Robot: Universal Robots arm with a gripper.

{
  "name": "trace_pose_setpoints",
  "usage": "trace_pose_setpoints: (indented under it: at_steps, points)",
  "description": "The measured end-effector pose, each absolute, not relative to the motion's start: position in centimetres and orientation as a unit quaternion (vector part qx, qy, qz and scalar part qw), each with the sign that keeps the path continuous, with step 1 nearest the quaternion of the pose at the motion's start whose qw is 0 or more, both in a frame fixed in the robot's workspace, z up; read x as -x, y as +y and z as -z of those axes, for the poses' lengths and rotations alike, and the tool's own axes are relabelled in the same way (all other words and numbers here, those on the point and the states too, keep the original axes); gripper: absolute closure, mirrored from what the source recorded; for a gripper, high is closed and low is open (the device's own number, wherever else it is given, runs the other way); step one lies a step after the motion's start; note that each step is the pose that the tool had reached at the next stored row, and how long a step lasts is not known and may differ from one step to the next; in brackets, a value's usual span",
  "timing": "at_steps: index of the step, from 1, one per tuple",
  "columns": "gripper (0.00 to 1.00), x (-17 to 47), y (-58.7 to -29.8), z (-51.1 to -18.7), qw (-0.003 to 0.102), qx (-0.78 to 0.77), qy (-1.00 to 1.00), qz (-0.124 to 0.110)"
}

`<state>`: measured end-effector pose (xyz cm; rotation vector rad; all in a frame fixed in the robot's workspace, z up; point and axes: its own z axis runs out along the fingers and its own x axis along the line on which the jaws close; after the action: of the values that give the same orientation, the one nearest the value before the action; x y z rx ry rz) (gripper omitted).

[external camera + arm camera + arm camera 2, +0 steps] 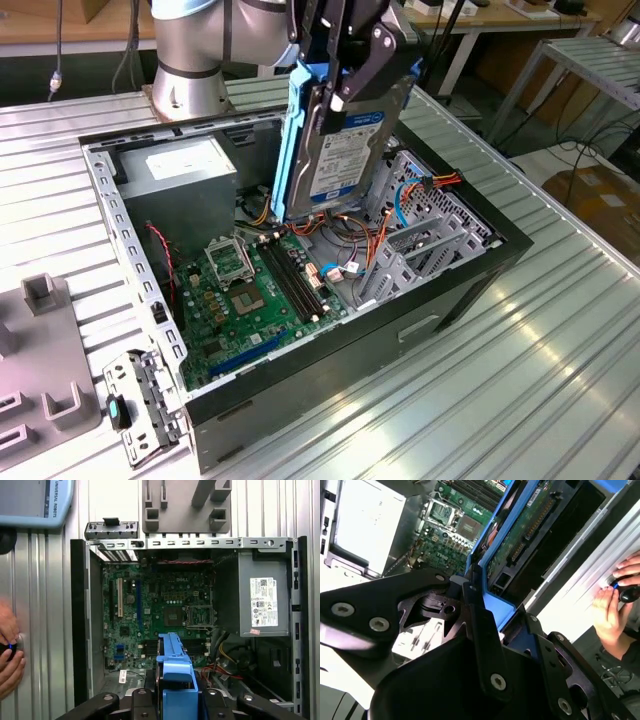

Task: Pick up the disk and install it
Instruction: 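Insert the disk into the insertion slot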

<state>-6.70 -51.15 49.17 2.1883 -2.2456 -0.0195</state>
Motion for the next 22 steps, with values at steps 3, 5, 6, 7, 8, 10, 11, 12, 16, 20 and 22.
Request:
trace_pose_setpoints:
  at_steps: [3,5,6,7,8,10,11,12,16,20,22]
  points:
    - [0.63,6.5,-52.0,-49.0,0.003,-0.698,-0.716,0.006]
    - [0.63,6.0,-52.0,-49.0,0.003,-0.698,-0.716,0.006]
    - [0.63,5.7,-52.0,-48.9,0.003,-0.698,-0.716,0.006]
    - [0.63,5.4,-52.1,-48.9,0.003,-0.698,-0.716,0.006]
    - [0.63,5.0,-52.1,-48.9,0.003,-0.698,-0.716,0.006]
    - [0.63,4.2,-52.1,-48.8,0.003,-0.698,-0.716,0.006]
    - [0.63,3.9,-52.1,-48.7,0.003,-0.698,-0.716,0.006]
    - [0.63,3.6,-52.1,-48.7,0.003,-0.698,-0.716,0.006]
    - [0.63,3.2,-52.6,-48.3,0.004,-0.698,-0.716,0.006]
    - [0.63,2.7,-53.5,-48.0,0.003,-0.698,-0.716,0.006]
    - [0.63,2.4,-53.7,-47.8,0.004,-0.698,-0.716,0.006]
